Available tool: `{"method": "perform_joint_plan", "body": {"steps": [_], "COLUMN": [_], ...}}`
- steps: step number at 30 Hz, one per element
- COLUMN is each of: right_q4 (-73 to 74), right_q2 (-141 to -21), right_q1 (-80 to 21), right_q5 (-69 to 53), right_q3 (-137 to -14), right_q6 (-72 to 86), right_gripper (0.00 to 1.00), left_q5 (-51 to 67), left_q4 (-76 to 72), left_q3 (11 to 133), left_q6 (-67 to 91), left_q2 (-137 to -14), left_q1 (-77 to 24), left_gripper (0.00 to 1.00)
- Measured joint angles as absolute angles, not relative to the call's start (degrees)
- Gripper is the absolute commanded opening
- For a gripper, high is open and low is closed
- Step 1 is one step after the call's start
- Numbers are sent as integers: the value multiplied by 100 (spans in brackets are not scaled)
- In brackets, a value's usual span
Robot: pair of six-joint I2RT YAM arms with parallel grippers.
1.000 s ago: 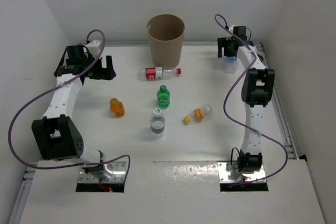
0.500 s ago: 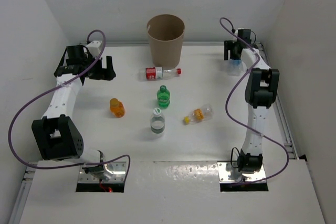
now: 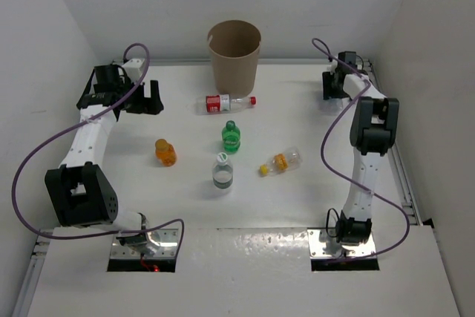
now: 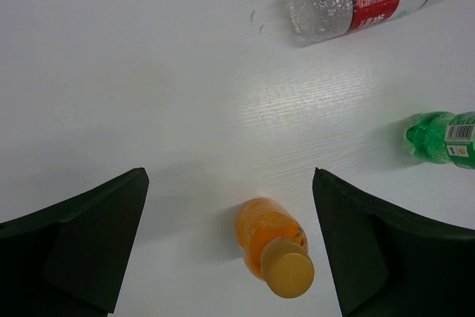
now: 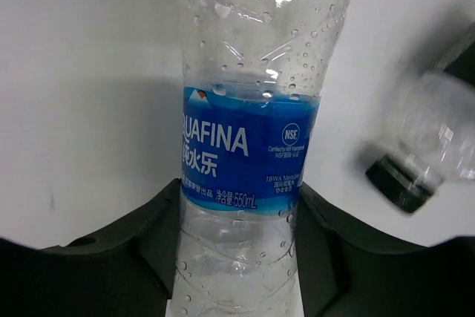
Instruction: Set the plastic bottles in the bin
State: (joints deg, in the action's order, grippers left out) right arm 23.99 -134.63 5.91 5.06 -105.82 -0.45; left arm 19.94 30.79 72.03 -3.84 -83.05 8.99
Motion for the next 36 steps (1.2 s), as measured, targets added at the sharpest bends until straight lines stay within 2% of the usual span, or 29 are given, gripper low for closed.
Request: {"method": "perform_joint_plan", "body": {"steps": [2,4,5,7,8,11,16,23,28,36], "right_q4": [2512,2768,2989,3505,3793,4558,5428,5872,5883,5511], "right_q2": [-13194,-12910,-12761,-12554,-12484,-12368,-12429,-13603,-13786,-13788], "right_q1": [602,622,624,626,628,628,624,460,99,-239], "right_q5": [370,231,143,19,-36,-102,-75,309,598,718], "right_q3": [-10237,-9963,-9841,-9745,-9734,-9703,-9859,-11848,-11915,-11883], "right_q6": [-117,-165,-187,-235,-270,-373,-408,-735,-1253,-1343], "right_gripper": [37,42,60,78,92,99,99,99,98,84], "left_q5": [1990,1999,2001,2027,2036,2080,2156,2268,2290,2292], "left_q4": [3070,3072,3072,3100,3111,3129,3133,3151,3173,3181], "left_q3": [7146,7083,7026,6945,6936,6923,6923,6925,6925,6925], "left_q6": [-384,-384,-386,-392,-399,-421,-471,-491,-491,-491], "left_q2": [-8296,-8278,-8261,-8226,-8221,-8189,-8167,-8178,-8208,-8256], "left_q1": [902,902,902,902,902,902,902,899,902,902], "left_gripper": [100,100,100,100,100,100,100,100,100,100]}}
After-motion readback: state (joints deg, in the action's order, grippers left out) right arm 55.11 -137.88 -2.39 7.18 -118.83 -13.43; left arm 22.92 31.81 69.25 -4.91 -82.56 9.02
